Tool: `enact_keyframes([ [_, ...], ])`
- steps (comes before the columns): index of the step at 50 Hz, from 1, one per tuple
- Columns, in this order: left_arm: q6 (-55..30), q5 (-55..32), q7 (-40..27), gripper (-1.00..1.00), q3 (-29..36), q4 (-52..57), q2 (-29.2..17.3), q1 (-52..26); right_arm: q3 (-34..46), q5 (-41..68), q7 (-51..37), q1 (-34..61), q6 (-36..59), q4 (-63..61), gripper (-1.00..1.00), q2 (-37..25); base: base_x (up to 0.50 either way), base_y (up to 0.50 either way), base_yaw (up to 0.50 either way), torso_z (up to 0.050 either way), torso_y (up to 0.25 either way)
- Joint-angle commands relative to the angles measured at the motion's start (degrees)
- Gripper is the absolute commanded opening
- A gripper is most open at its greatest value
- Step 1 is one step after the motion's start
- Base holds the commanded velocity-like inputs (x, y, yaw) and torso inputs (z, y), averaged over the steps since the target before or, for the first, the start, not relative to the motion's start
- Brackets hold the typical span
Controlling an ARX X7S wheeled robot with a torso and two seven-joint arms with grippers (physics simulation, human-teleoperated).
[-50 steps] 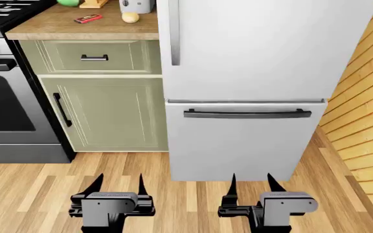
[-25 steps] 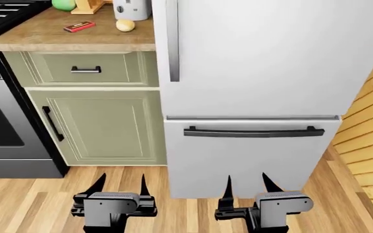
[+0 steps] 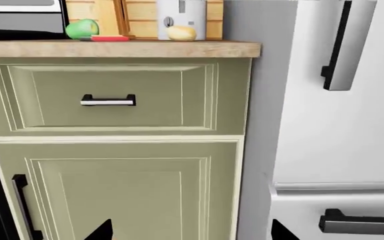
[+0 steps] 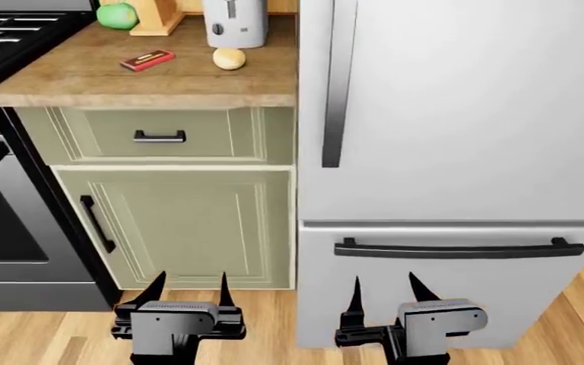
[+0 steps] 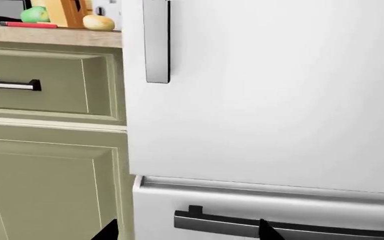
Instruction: Open the fridge door
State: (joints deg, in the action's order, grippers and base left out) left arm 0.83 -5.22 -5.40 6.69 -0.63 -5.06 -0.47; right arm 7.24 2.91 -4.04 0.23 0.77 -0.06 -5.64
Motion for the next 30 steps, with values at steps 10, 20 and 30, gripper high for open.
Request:
enact_keyframes([
  [10, -0.5, -1.2, -1.8, 1.00, 1.2, 0.6, -1.3, 0.1, 4.2, 6.4, 3.8, -2.3, 12.1, -20.5, 1.00, -3.6, 0.04, 0.02, 0.00, 0.000, 0.001],
  [20, -0.4, -1.9, -2.1, 1.00, 1.7, -0.4, -1.8, -0.6, -2.9, 22.2, -0.4, 61.2, 66.4, -15.7, 1.00, -3.5, 0.00, 0.00, 0.00, 0.000, 0.001],
  [30, -0.2, -2.3, -2.6, 1.00, 2.2, -1.0, -2.2, -0.9, 1.2, 21.0, 0.7, 75.0, 67.8, -5.6, 1.00, -2.6, 0.00, 0.00, 0.00, 0.000, 0.000],
])
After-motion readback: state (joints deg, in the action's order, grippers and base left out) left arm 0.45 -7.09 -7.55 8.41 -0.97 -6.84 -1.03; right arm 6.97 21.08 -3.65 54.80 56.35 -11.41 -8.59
